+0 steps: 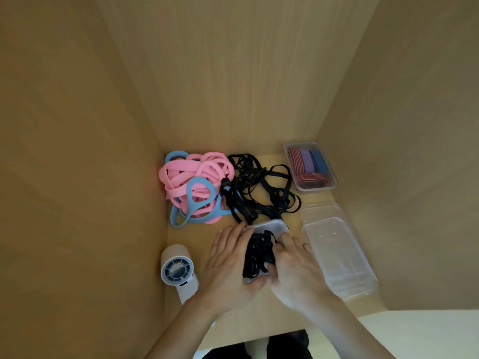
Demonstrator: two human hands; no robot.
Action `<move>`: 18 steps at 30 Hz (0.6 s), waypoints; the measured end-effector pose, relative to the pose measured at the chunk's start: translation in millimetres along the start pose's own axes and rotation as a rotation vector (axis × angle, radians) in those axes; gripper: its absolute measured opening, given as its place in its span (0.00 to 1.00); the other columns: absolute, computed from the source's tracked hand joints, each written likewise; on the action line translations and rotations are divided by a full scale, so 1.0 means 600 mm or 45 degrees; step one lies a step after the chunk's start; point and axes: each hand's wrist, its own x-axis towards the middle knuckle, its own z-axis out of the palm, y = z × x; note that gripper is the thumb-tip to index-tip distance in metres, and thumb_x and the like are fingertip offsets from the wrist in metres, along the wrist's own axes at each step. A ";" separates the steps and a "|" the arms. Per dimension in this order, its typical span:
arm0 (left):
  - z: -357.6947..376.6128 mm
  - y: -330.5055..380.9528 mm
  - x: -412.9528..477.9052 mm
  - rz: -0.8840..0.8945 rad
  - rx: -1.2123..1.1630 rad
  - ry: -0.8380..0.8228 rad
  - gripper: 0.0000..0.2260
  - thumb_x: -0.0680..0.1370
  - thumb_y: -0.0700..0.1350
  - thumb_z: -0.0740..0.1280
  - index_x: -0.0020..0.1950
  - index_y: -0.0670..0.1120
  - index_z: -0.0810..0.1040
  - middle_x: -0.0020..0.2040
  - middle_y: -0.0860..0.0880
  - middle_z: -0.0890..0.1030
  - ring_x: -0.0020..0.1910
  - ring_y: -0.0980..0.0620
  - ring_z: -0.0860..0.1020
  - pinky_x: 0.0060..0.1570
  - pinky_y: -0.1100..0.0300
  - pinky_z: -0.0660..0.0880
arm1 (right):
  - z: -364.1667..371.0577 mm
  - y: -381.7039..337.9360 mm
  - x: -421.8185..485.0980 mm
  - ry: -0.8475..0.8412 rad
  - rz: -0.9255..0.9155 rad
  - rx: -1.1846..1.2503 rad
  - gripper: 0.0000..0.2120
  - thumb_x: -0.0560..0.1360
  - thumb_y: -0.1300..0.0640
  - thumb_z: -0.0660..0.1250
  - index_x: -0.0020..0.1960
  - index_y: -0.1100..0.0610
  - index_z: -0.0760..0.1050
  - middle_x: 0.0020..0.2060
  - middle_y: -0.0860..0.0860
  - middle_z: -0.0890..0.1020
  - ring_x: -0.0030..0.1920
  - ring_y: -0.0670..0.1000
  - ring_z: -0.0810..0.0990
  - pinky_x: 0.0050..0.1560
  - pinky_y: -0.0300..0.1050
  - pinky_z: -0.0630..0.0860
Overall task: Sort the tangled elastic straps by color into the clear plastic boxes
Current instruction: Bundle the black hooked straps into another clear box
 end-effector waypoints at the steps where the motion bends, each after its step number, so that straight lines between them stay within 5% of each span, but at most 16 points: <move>1: 0.001 -0.001 -0.001 0.004 0.006 0.000 0.40 0.72 0.67 0.62 0.80 0.53 0.56 0.79 0.53 0.57 0.80 0.53 0.50 0.79 0.51 0.47 | 0.001 0.006 -0.001 -0.017 -0.017 0.055 0.17 0.80 0.45 0.57 0.62 0.53 0.75 0.56 0.46 0.71 0.56 0.50 0.70 0.58 0.44 0.65; 6: 0.007 -0.003 -0.006 0.061 0.096 -0.026 0.31 0.76 0.66 0.60 0.79 0.65 0.57 0.81 0.47 0.52 0.80 0.48 0.46 0.79 0.47 0.44 | 0.008 0.011 -0.006 0.064 0.062 0.123 0.15 0.83 0.47 0.57 0.57 0.53 0.80 0.54 0.47 0.72 0.55 0.50 0.71 0.58 0.44 0.67; 12: 0.007 -0.002 -0.008 0.074 0.214 -0.057 0.28 0.78 0.69 0.54 0.78 0.65 0.61 0.82 0.44 0.51 0.81 0.43 0.46 0.79 0.47 0.39 | 0.014 -0.007 0.003 0.060 0.283 -0.028 0.15 0.77 0.42 0.66 0.59 0.49 0.79 0.54 0.49 0.71 0.58 0.52 0.70 0.58 0.45 0.67; 18: 0.005 0.002 -0.005 0.041 0.268 -0.086 0.30 0.76 0.70 0.50 0.78 0.65 0.61 0.82 0.45 0.48 0.81 0.44 0.44 0.78 0.50 0.34 | 0.001 0.000 0.002 0.102 0.225 -0.043 0.17 0.76 0.42 0.67 0.60 0.50 0.78 0.54 0.48 0.76 0.57 0.52 0.74 0.56 0.46 0.67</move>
